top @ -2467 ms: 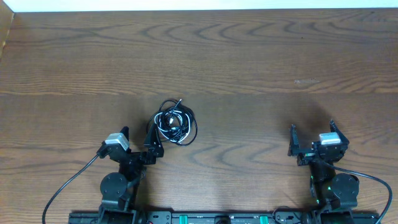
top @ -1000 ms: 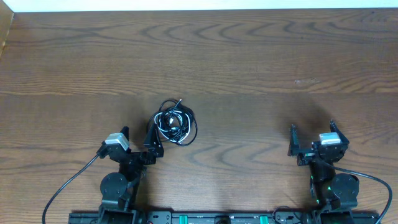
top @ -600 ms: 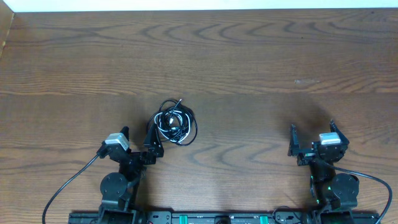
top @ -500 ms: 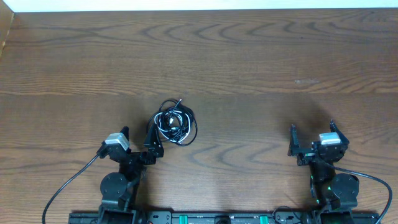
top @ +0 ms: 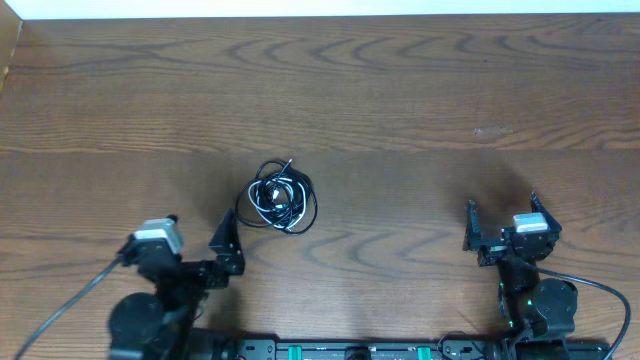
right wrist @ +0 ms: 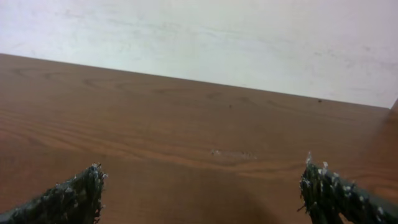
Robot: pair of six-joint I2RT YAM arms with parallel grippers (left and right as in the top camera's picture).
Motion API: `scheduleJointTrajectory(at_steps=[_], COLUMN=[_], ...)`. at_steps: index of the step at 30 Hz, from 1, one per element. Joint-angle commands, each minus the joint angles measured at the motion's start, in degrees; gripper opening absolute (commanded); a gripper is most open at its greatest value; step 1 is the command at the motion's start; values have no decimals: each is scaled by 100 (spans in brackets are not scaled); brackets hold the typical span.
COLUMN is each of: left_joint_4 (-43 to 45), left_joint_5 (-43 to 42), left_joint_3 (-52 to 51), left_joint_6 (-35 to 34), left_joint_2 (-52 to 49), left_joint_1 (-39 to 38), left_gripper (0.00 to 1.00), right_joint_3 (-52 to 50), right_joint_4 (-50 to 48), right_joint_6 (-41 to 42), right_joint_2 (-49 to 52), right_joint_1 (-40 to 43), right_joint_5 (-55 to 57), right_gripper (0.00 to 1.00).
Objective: Untangle cables
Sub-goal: 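Move the left gripper over the black-and-white cable bundle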
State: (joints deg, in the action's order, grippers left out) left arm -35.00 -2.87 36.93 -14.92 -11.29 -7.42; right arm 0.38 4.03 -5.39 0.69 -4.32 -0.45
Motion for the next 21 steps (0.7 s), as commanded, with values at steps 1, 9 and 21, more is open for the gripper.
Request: scheduleJointTrajectory(at_steps=[1, 9, 21], left_joint_4=[-634, -3047, -3163], left_joint_5=[-17, -188, -192], left_joint_3=[1141, 3622, 3858], left_joint_6=[197, 247, 240], left_joint_2=[-798, -3042, -4813], left_joint_1=[-28, -26, -28], left_gripper=[98, 98, 98], right_joint_3=[-9, -9, -9], right_joint_4=[24, 24, 24], right_joint_6=[63, 63, 63], right_joint_2=[-20, -20, -20], right_joint_1=[-33, -33, -33], right_joint_5=[7, 7, 7], right_gripper=[99, 99, 99])
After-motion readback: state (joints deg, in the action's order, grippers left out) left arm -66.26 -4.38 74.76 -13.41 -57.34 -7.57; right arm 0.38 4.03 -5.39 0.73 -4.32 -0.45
